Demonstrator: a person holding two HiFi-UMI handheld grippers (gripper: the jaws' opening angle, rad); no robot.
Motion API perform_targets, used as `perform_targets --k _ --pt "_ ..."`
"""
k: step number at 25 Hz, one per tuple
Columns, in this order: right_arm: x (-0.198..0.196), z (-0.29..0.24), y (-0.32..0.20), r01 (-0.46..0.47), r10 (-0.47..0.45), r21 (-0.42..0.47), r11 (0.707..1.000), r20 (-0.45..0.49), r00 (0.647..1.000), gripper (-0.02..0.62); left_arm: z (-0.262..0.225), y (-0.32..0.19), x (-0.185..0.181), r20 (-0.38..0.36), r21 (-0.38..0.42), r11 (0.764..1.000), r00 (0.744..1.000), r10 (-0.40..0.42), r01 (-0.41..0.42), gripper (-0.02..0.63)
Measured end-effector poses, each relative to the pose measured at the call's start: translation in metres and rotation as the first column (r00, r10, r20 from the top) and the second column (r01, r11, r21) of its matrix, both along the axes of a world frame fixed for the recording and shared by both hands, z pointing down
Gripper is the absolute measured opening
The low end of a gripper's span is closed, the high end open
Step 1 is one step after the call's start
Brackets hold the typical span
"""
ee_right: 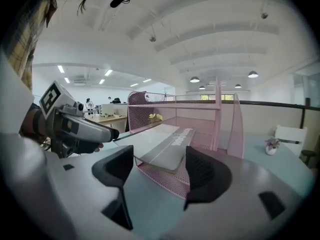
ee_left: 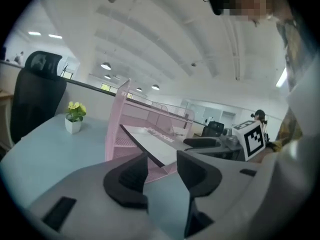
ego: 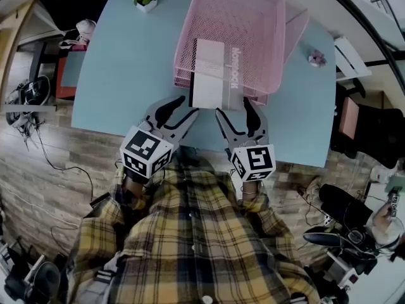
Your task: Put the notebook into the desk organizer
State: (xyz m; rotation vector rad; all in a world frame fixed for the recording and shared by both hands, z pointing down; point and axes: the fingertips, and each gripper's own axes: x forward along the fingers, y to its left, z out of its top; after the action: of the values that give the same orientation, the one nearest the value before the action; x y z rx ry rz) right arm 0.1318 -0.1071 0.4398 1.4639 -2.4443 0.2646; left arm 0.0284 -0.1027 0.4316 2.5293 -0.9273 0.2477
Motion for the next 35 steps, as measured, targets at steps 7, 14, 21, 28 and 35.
perform_targets --k 7,14,21,28,35 --pt "-0.002 -0.001 -0.005 -0.004 0.004 0.002 1.000 0.013 1.000 0.330 0.007 -0.006 0.007 0.165 0.105 0.994 0.986 0.009 -0.026 0.150" --pt "-0.003 0.002 -0.012 -0.002 0.003 0.019 1.000 -0.043 0.999 0.325 0.007 -0.019 0.009 0.233 0.169 0.985 0.972 -0.024 -0.016 0.117" --pt "-0.003 0.001 -0.026 0.001 0.008 0.067 0.998 -0.134 0.991 0.305 0.007 -0.033 0.012 0.280 0.207 0.978 0.959 -0.039 -0.021 0.110" --pt "-0.003 0.001 -0.037 0.001 0.011 0.073 0.997 -0.175 0.984 0.302 0.007 -0.045 0.015 0.338 0.228 0.973 0.940 -0.051 -0.030 0.104" --pt "-0.005 0.007 -0.043 -0.001 0.014 0.061 0.998 -0.221 0.975 0.288 0.006 -0.058 0.012 0.355 0.245 0.969 0.932 -0.072 -0.018 0.095"
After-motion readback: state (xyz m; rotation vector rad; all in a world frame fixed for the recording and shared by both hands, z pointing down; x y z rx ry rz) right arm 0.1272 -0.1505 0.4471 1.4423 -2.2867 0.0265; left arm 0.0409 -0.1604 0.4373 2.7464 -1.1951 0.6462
